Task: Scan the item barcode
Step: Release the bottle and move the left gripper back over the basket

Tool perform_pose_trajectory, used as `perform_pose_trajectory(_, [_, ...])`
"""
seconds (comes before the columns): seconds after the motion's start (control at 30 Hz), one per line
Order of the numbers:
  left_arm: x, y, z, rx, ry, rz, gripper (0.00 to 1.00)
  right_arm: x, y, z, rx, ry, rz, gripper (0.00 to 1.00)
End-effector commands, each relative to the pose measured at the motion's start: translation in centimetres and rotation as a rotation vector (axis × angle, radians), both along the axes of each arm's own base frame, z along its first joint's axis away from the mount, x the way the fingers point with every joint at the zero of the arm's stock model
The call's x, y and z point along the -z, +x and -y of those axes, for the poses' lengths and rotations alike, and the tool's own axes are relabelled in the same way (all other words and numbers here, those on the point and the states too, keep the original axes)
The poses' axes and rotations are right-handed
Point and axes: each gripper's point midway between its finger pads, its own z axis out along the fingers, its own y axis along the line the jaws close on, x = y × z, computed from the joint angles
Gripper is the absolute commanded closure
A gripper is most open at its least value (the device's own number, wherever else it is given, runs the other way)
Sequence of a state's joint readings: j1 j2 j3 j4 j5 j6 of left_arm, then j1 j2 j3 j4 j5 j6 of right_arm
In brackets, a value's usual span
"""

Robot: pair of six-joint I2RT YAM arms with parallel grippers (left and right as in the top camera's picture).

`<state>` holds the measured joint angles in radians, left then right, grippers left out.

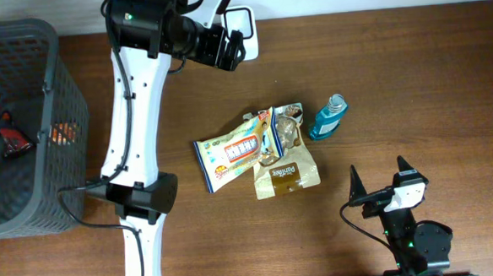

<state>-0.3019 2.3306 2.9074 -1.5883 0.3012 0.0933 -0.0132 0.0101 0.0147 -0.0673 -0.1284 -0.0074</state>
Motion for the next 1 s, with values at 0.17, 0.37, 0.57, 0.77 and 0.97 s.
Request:
perform_pose_trajectory(0.17, [-0.09, 0.04, 0.11, 0.005, 0.002, 0.008, 0.01, 0.35, 0.02, 0.08, 0.005, 0.0, -0.005, 0.02])
perform_pose_trajectory(0.37, [-0.09, 0.04, 0.11, 0.005, 0.002, 0.008, 0.01, 0.35, 0.02, 0.08, 0.005, 0.0, -0.005, 0.02])
perform_pose_trajectory(0.57, [-0.09, 0.04, 0.11, 0.005, 0.002, 0.008, 0.01, 0.35, 0.02, 0.08, 0.005, 0.0, -0.005, 0.02])
perform_pose_trajectory(0.77, [-0.09, 0.04, 0.11, 0.005, 0.002, 0.008, 0.01, 0.35, 0.02, 0.08, 0.005, 0.0, -0.005, 0.02])
perform_pose_trajectory(0.97, [-0.22, 0.15, 0.25, 0.008, -0.005, 0.014, 0.01, 0.35, 0.02, 0.08, 0.005, 0.0, -0.005, 0.02])
